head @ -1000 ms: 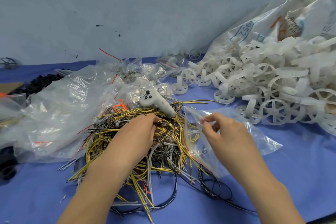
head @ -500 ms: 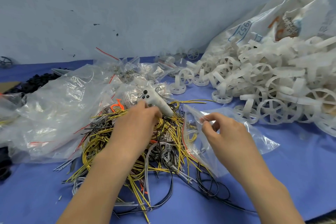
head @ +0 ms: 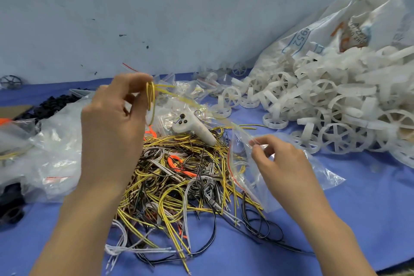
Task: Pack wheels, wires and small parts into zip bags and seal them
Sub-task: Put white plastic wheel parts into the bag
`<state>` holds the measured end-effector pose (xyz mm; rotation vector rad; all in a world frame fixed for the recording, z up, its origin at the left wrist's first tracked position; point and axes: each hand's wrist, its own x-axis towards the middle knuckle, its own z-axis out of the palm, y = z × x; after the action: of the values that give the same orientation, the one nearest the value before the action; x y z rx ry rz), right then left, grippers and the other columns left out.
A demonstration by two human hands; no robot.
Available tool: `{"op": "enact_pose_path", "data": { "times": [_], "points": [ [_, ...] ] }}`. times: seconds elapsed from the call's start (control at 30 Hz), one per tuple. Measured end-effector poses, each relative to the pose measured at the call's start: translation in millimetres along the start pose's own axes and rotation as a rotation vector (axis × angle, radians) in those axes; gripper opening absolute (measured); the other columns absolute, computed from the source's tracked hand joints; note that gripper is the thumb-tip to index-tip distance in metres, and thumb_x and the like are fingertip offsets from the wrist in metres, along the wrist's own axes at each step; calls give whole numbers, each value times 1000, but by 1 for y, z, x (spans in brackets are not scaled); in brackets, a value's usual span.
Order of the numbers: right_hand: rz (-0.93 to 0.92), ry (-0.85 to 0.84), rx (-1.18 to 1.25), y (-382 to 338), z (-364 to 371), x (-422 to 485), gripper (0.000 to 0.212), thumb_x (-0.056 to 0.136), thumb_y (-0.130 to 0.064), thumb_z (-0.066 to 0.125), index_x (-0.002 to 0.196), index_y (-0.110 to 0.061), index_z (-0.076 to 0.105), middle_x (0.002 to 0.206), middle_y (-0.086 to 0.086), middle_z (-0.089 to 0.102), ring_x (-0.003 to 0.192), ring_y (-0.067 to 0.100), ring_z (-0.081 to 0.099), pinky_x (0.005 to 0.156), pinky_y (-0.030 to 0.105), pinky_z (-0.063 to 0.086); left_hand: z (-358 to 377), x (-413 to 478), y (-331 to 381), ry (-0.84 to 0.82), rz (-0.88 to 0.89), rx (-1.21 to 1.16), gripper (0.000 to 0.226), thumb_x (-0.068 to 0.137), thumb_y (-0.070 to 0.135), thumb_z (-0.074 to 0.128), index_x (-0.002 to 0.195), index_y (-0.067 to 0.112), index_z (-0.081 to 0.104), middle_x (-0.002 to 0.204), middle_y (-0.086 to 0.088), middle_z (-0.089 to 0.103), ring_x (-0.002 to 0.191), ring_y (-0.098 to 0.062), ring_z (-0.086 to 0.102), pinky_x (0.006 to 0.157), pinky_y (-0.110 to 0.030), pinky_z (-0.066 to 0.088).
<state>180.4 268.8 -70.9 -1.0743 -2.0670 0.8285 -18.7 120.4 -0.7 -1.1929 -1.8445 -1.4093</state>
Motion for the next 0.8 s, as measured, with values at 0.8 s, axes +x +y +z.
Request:
{"op": "enact_pose_path", "data": {
  "times": [0.8],
  "points": [
    [-4,-134,289,-1,-3,6,10,92,-31,66,85,-32,73,60,-13,64,41,4,52,44,14,39,80,-44,30,-684,-200,-183,4,95,35,61,97,32,62,85,14,65,73,2,63,65,-13,49]
  ]
}}
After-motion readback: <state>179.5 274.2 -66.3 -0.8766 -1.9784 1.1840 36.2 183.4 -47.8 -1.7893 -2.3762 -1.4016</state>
